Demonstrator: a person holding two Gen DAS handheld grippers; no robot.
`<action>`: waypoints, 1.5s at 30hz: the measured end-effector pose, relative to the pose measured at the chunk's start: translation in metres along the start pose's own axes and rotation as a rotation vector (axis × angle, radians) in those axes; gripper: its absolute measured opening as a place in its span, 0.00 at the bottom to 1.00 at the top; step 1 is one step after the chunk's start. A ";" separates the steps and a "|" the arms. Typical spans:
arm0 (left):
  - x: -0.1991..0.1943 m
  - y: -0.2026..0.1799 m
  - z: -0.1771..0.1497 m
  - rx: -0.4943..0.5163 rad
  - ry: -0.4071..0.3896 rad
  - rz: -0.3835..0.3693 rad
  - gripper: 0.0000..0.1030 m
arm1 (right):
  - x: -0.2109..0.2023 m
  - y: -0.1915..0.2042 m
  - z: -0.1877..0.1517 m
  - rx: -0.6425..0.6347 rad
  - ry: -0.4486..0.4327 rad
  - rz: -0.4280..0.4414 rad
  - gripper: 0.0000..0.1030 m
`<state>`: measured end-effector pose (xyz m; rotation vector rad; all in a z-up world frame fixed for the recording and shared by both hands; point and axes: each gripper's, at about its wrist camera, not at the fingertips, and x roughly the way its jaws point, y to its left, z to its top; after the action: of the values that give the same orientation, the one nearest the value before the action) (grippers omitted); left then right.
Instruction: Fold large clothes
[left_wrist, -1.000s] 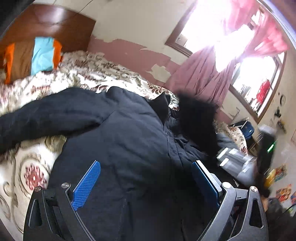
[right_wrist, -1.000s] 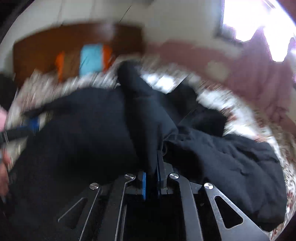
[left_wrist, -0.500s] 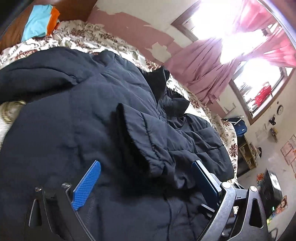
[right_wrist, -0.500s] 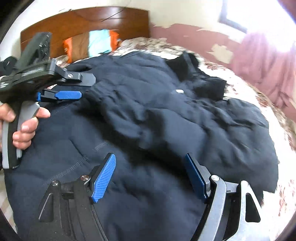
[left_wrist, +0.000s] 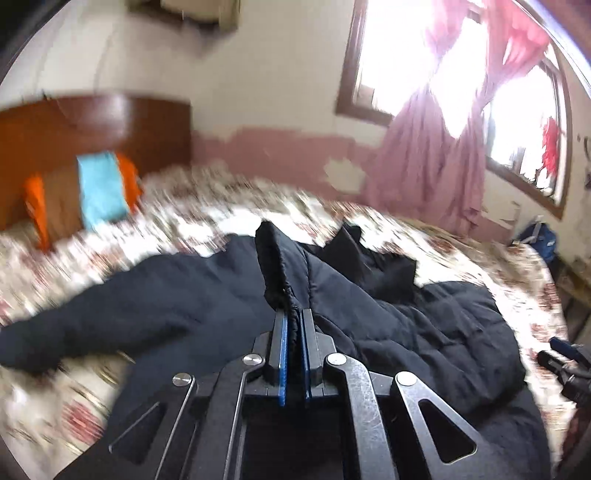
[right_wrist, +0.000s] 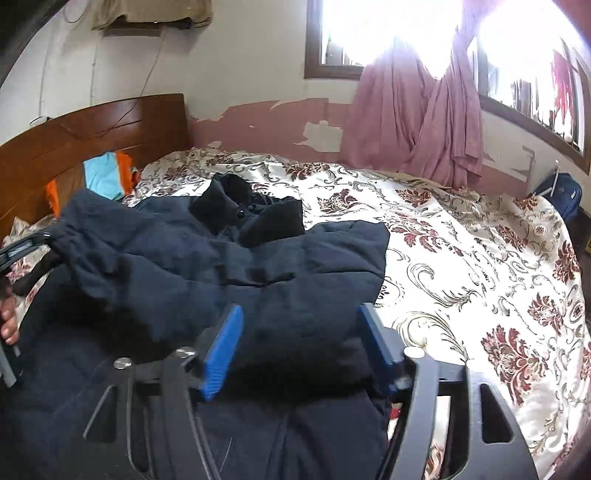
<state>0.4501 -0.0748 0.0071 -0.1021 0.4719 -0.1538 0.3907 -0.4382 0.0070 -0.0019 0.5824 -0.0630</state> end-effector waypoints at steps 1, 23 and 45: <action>-0.001 0.002 0.003 0.024 -0.010 0.030 0.06 | 0.011 0.002 0.002 0.000 0.015 0.006 0.40; 0.027 0.081 -0.050 -0.271 0.138 -0.079 0.66 | 0.140 0.074 -0.039 -0.193 0.293 -0.002 0.43; -0.038 0.297 -0.118 -1.137 -0.023 0.069 1.00 | 0.079 0.121 0.021 -0.061 0.068 0.075 0.96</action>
<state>0.3996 0.2167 -0.1200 -1.1973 0.4921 0.2012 0.4754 -0.3222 -0.0216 -0.0369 0.6513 0.0281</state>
